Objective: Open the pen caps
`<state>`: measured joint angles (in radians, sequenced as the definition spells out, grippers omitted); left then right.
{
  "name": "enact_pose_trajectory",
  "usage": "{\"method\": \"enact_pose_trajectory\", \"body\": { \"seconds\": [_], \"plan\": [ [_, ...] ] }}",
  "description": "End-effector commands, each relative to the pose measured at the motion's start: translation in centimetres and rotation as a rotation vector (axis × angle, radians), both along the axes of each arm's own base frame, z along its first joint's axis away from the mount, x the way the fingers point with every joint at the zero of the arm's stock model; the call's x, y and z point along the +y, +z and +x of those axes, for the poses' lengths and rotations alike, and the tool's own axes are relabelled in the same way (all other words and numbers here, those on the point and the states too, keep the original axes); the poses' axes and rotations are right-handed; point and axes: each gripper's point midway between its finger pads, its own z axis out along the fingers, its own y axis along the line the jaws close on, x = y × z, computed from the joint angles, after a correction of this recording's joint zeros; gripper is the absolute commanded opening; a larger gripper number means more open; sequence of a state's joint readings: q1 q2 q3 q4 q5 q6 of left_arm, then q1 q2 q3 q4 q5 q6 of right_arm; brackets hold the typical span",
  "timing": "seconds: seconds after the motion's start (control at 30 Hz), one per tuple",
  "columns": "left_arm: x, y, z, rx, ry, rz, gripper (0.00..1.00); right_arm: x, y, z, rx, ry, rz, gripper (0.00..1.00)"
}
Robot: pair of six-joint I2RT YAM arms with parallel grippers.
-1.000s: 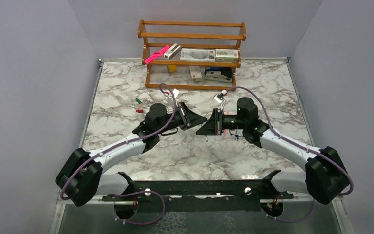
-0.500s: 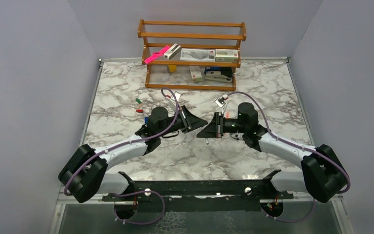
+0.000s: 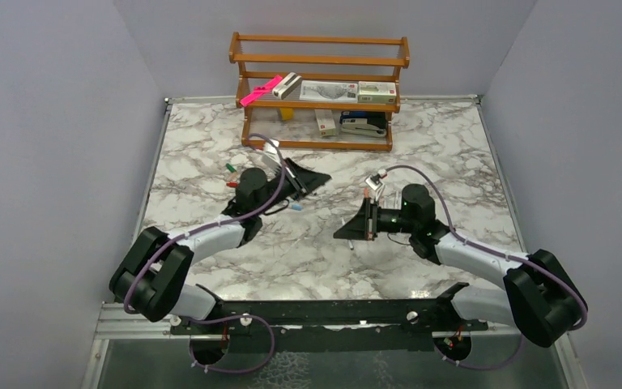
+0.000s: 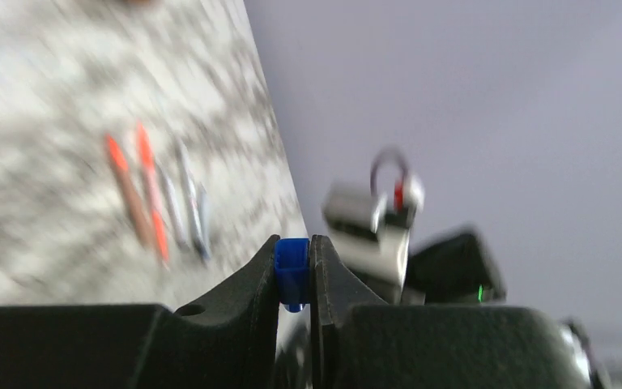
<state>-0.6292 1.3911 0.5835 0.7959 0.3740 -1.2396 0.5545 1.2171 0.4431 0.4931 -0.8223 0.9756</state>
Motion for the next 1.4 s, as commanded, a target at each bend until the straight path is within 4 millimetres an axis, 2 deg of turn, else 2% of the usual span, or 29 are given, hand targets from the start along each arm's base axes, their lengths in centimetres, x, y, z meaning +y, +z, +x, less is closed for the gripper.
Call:
{"method": "enact_pose_trajectory", "body": {
  "seconds": [0.0, 0.2, 0.3, 0.4, 0.57, 0.7, 0.83, 0.97, 1.1, 1.17, 1.37],
  "plan": [
    [4.9, 4.0, 7.0, -0.110, 0.257, -0.080, 0.00, -0.9, -1.9, -2.5, 0.088, 0.066, -0.037, 0.01],
    [5.9, 4.2, 7.8, -0.103, 0.206, -0.080, 0.00, -1.2, -2.7, -2.7, 0.099, 0.060, -0.065, 0.01],
    [6.4, 3.4, 7.7, -0.080, 0.166, -0.036, 0.00, -1.4, -3.5, -1.6, 0.099, 0.011, -0.133, 0.01],
    [7.1, 1.4, 7.3, -0.035, 0.129, 0.068, 0.00, -2.1, -4.5, 0.8, 0.056, -0.085, -0.268, 0.01],
    [9.8, -2.2, 6.2, 0.029, 0.140, 0.316, 0.01, -4.7, -5.9, 6.6, -0.043, -0.295, -0.553, 0.01],
    [11.9, -2.9, 5.6, 0.027, 0.191, 0.466, 0.01, -6.9, -8.3, 10.0, -0.076, -0.408, -0.749, 0.01],
    [13.0, -3.4, 4.6, 0.033, 0.192, 0.530, 0.02, -8.4, -10.4, 12.2, -0.082, -0.468, -0.878, 0.01],
    [13.7, -3.8, 3.6, 0.037, 0.196, 0.562, 0.02, -9.0, -11.5, 13.5, -0.093, -0.493, -0.944, 0.01],
    [14.0, -4.3, 2.9, 0.045, 0.195, 0.573, 0.02, -9.1, -12.1, 14.0, -0.097, -0.493, -0.967, 0.01],
    [14.0, -4.7, 2.8, 0.055, 0.185, 0.579, 0.02, -9.2, -13.0, 14.3, -0.090, -0.481, -0.995, 0.01],
    [14.7, -5.6, 2.0, 0.068, 0.190, 0.616, 0.03, -10.3, -14.5, 15.1, -0.097, -0.483, -1.092, 0.03]
  ]
}}
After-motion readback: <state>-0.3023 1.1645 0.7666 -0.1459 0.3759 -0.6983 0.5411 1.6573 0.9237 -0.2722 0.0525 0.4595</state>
